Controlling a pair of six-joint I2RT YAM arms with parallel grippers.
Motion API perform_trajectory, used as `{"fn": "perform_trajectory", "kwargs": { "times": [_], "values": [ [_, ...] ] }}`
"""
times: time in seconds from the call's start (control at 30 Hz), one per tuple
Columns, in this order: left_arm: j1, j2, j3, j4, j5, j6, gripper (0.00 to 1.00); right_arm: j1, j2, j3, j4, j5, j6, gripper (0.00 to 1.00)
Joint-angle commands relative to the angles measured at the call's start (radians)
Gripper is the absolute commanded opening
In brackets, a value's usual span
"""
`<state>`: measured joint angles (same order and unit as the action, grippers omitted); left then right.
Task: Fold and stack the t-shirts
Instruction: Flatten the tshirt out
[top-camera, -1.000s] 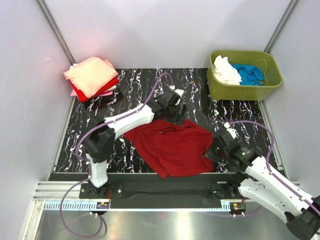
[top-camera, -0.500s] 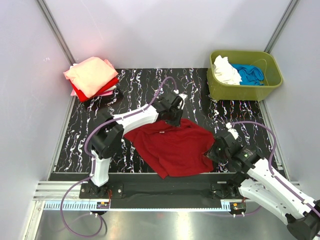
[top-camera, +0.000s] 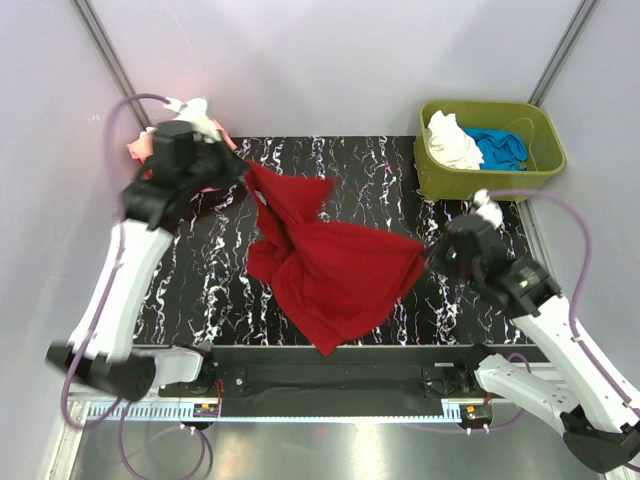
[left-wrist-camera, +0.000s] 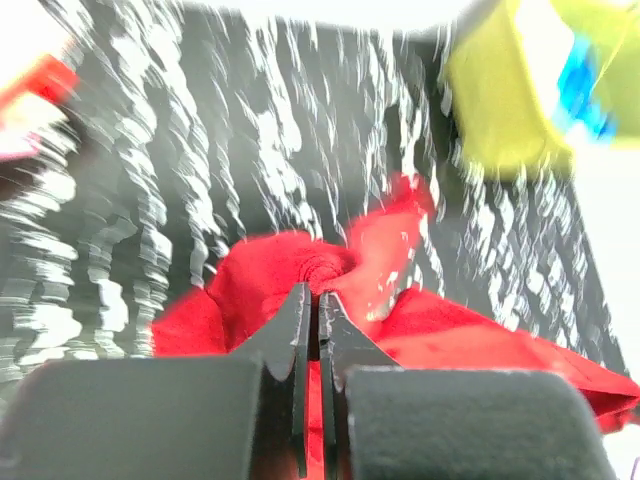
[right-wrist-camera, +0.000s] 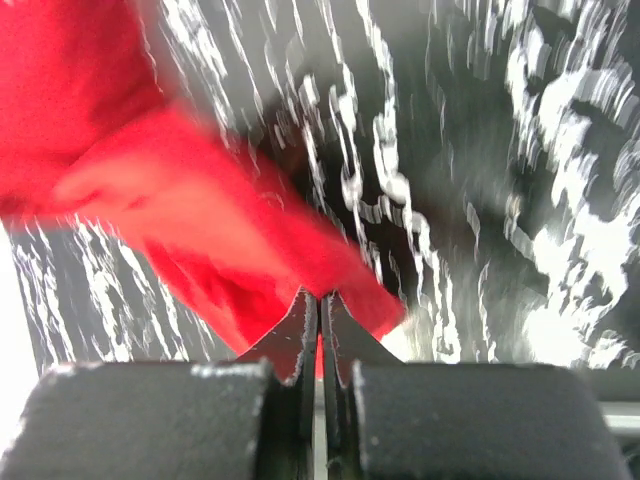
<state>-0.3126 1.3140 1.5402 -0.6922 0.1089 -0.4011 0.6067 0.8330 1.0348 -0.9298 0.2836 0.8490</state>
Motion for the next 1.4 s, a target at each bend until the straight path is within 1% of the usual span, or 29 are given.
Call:
{"fn": "perform_trajectory", "kwargs": {
  "times": [0.0, 0.03, 0.07, 0.17, 0.2, 0.27, 0.3, 0.37, 0.4, 0.5, 0.57, 0.67, 0.73, 0.8, 0.83, 0.87, 0.93, 0.97, 1.0, 1.03, 1.07, 1.1, 1.13, 1.17, 1.23, 1.27, 1.3, 1.33, 1.37],
  "values": [
    [-0.011, -0.087, 0.075, -0.202, 0.014, 0.073, 0.00, -0.042, 0.066, 0.221, -0.007, 0.159, -0.172, 0.00],
    [-0.011, -0.126, 0.108, -0.217, 0.018, 0.085, 0.00, -0.042, 0.081, 0.267, -0.006, 0.167, -0.236, 0.00],
    [-0.011, -0.149, 0.126, -0.240, 0.020, 0.111, 0.00, -0.042, 0.092, 0.351, 0.003, 0.167, -0.276, 0.00],
    [-0.011, -0.257, 0.188, -0.262, 0.020, 0.189, 0.00, -0.042, 0.101, 0.485, 0.046, 0.146, -0.405, 0.00],
    [-0.011, -0.313, 0.204, -0.265, 0.018, 0.209, 0.00, -0.041, 0.083, 0.513, 0.058, 0.146, -0.428, 0.00],
    [-0.011, -0.370, 0.242, -0.256, 0.012, 0.263, 0.00, -0.042, 0.026, 0.565, 0.098, 0.137, -0.481, 0.00],
    [-0.011, -0.425, 0.254, -0.250, 0.015, 0.275, 0.00, -0.042, 0.000, 0.573, 0.118, 0.128, -0.498, 0.00],
    [-0.011, -0.473, 0.300, -0.233, 0.049, 0.315, 0.00, -0.042, -0.055, 0.585, 0.155, 0.105, -0.539, 0.00],
    [-0.011, -0.514, 0.328, -0.227, 0.084, 0.330, 0.00, -0.042, -0.111, 0.587, 0.193, 0.080, -0.551, 0.00],
    [-0.011, -0.594, 0.368, -0.188, 0.136, 0.367, 0.00, -0.042, -0.228, 0.581, 0.284, 0.013, -0.610, 0.00],
    [-0.011, -0.622, 0.385, -0.167, 0.144, 0.387, 0.00, -0.042, -0.277, 0.600, 0.313, 0.014, -0.634, 0.00],
    [-0.011, -0.641, 0.425, -0.136, 0.143, 0.395, 0.00, -0.041, -0.264, 0.675, 0.339, 0.028, -0.695, 0.00],
    [-0.013, -0.615, 0.451, -0.127, 0.141, 0.419, 0.00, -0.039, -0.227, 0.741, 0.341, 0.038, -0.758, 0.00],
    [-0.013, -0.566, 0.459, -0.119, 0.132, 0.438, 0.00, -0.027, -0.141, 0.784, 0.330, 0.078, -0.801, 0.00],
    [-0.013, -0.549, 0.457, -0.113, 0.114, 0.439, 0.00, -0.022, -0.109, 0.824, 0.330, 0.103, -0.830, 0.00],
    [-0.013, -0.526, 0.459, -0.099, 0.086, 0.438, 0.00, -0.015, -0.041, 0.838, 0.339, 0.161, -0.844, 0.00],
    [-0.014, -0.441, 0.472, -0.090, 0.016, 0.449, 0.00, 0.025, 0.035, 0.863, 0.364, 0.221, -0.931, 0.00],
    [-0.014, -0.367, 0.483, -0.092, -0.017, 0.458, 0.00, 0.036, 0.122, 0.873, 0.382, 0.285, -0.953, 0.00],
    [-0.014, -0.325, 0.513, -0.098, -0.076, 0.462, 0.00, 0.038, 0.170, 0.883, 0.391, 0.305, -0.975, 0.00],
    [-0.014, -0.281, 0.530, -0.107, -0.103, 0.464, 0.00, 0.036, 0.220, 0.902, 0.397, 0.321, -1.013, 0.00],
    [-0.013, -0.201, 0.543, -0.109, -0.139, 0.459, 0.00, 0.034, 0.326, 0.919, 0.393, 0.345, -1.021, 0.00],
    [-0.007, -0.161, 0.561, -0.113, -0.188, 0.458, 0.00, 0.021, 0.375, 0.932, 0.393, 0.342, -1.027, 0.00],
    [0.006, -0.124, 0.563, -0.110, -0.196, 0.453, 0.00, -0.016, 0.423, 0.949, 0.385, 0.315, -0.989, 0.00],
    [0.024, -0.049, 0.563, -0.110, -0.202, 0.450, 0.01, -0.109, 0.518, 0.959, 0.352, 0.225, -0.946, 0.00],
    [0.108, 0.034, 0.540, -0.124, -0.198, 0.405, 0.18, -0.195, 0.612, 0.987, 0.326, 0.169, -0.825, 0.00],
    [0.142, 0.142, 0.552, -0.153, -0.192, 0.377, 0.31, -0.262, 0.727, 1.023, 0.228, 0.119, -0.785, 0.13],
    [0.195, 0.206, 0.581, -0.202, -0.178, 0.351, 0.47, -0.283, 0.794, 1.077, 0.153, 0.088, -0.744, 0.72],
    [0.220, 0.267, 0.616, -0.333, -0.145, 0.296, 0.70, -0.294, 0.857, 1.194, 0.075, 0.069, -0.691, 0.86],
    [0.242, 0.353, 0.645, -0.395, -0.115, 0.271, 0.74, -0.294, 0.949, 1.243, -0.066, 0.077, -0.671, 0.96]
  ]
}}
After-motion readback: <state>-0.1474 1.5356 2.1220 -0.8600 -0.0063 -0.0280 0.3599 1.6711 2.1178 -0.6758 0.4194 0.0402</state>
